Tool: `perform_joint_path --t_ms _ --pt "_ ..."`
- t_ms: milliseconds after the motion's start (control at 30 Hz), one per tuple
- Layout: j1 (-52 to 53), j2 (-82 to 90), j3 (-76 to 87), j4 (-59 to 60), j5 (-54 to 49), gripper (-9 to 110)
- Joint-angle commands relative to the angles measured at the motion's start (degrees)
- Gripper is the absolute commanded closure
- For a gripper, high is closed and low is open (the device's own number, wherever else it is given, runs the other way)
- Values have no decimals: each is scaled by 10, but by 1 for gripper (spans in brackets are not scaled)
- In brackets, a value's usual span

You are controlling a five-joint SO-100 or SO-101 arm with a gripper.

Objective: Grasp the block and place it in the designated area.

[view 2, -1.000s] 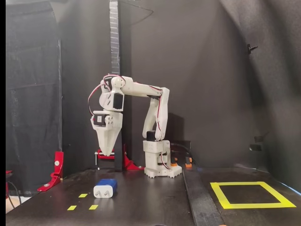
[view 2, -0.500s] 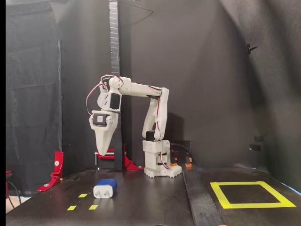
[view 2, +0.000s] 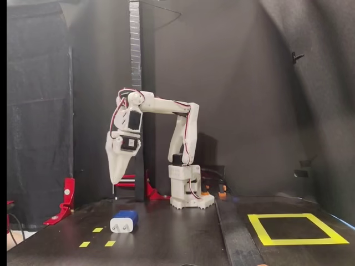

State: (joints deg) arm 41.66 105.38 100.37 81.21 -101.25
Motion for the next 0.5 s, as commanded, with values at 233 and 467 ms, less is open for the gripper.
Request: perform_joint_path --t_ms 233,467 --pt "-11 0 -21 51 -265 101" --pt "-12 1 -22 43 -279 101"
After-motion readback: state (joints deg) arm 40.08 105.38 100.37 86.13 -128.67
